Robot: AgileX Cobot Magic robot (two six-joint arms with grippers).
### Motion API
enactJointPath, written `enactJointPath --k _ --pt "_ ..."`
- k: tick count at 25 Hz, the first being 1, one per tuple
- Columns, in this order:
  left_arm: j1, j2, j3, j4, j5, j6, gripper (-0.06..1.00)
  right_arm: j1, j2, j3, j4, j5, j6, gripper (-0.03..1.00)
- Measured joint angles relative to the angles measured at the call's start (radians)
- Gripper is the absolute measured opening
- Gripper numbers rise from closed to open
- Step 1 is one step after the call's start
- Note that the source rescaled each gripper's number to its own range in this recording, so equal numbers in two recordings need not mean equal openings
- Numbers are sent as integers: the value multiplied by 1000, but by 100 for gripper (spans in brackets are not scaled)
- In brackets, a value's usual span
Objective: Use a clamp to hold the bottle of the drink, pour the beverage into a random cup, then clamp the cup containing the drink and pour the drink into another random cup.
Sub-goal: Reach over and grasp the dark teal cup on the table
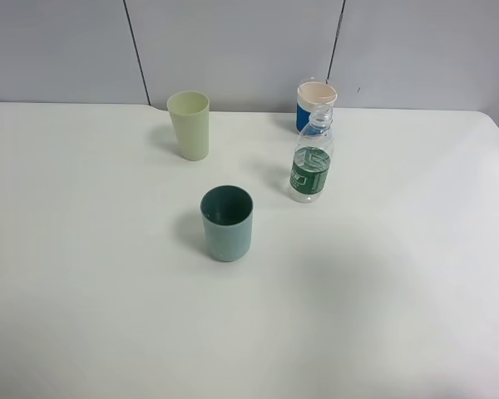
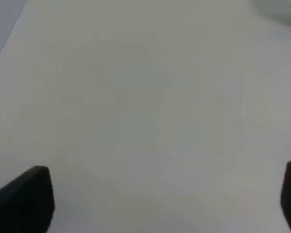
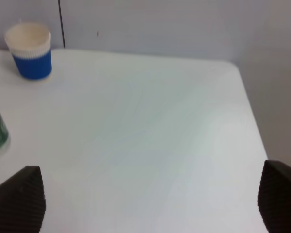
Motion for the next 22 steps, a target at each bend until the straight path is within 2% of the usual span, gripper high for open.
enactJointPath --k 6,11,22 --pt "0 0 0 0 0 0 81 0 1 80 58 47 0 70" --pt "0 0 0 0 0 0 81 0 -17 99 60 74 0 70" --pt "0 0 0 0 0 0 81 0 -324 145 48 71 0 70"
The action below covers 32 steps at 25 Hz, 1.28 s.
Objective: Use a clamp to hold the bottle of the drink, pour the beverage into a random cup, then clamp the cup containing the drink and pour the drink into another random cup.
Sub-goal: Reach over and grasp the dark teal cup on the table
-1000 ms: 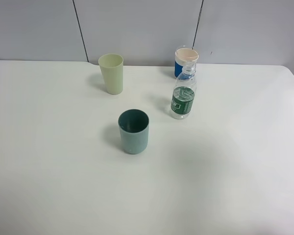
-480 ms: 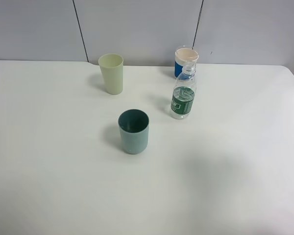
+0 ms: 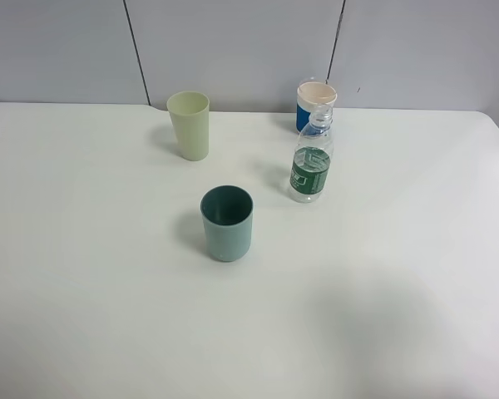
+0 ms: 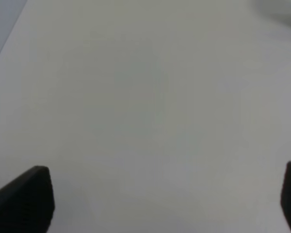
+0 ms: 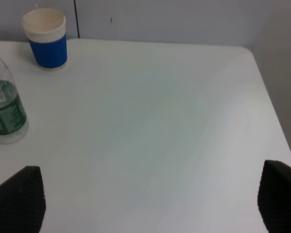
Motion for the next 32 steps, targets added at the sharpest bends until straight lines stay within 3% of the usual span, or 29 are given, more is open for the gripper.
enactJointPath --k 15,23,32 --pt "0 0 0 0 0 0 81 0 -8 0 56 8 -9 70" --pt "0 0 0 0 0 0 81 0 -8 0 49 163 1 70" --pt "0 0 0 0 0 0 81 0 -8 0 31 180 63 70"
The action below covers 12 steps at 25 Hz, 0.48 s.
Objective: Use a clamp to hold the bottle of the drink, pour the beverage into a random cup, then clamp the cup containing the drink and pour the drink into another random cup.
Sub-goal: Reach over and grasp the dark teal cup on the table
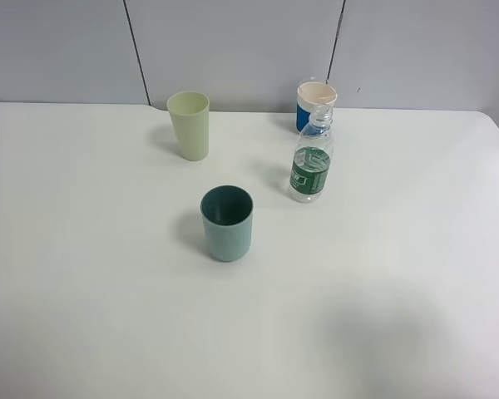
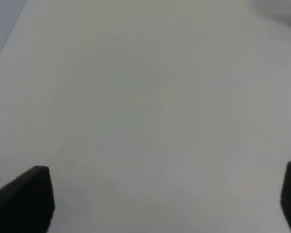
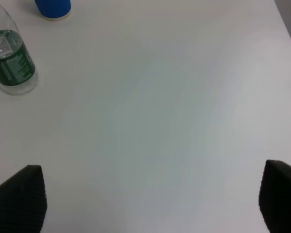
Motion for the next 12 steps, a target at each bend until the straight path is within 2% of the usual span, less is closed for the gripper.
enactJointPath --k 12 --pt "0 0 0 0 0 0 81 0 0 0 1 1 1 70"
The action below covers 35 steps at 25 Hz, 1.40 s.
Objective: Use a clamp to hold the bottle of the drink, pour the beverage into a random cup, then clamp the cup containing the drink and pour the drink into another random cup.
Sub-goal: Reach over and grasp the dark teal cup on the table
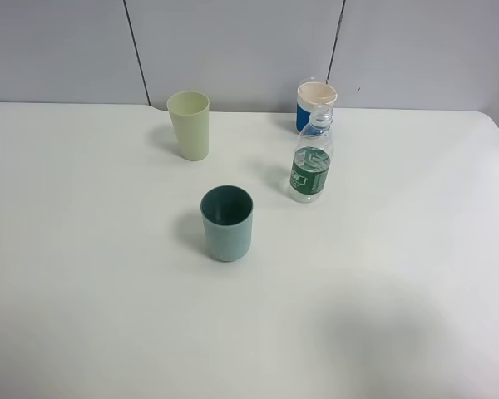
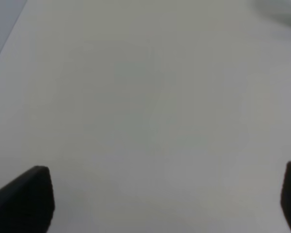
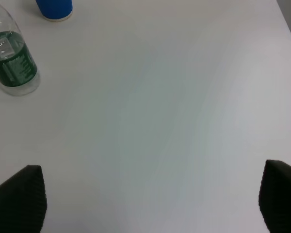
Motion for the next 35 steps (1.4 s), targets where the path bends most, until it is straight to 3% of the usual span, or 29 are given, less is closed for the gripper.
enactJointPath --k 6,13,35 --pt "0 0 0 0 0 0 81 -2 0 0 0 0 -2 70" --pt "0 0 0 0 0 0 81 -71 0 11 -1 -4 -4 70" --pt "0 0 0 0 0 0 81 -72 0 11 -1 -4 -4 70"
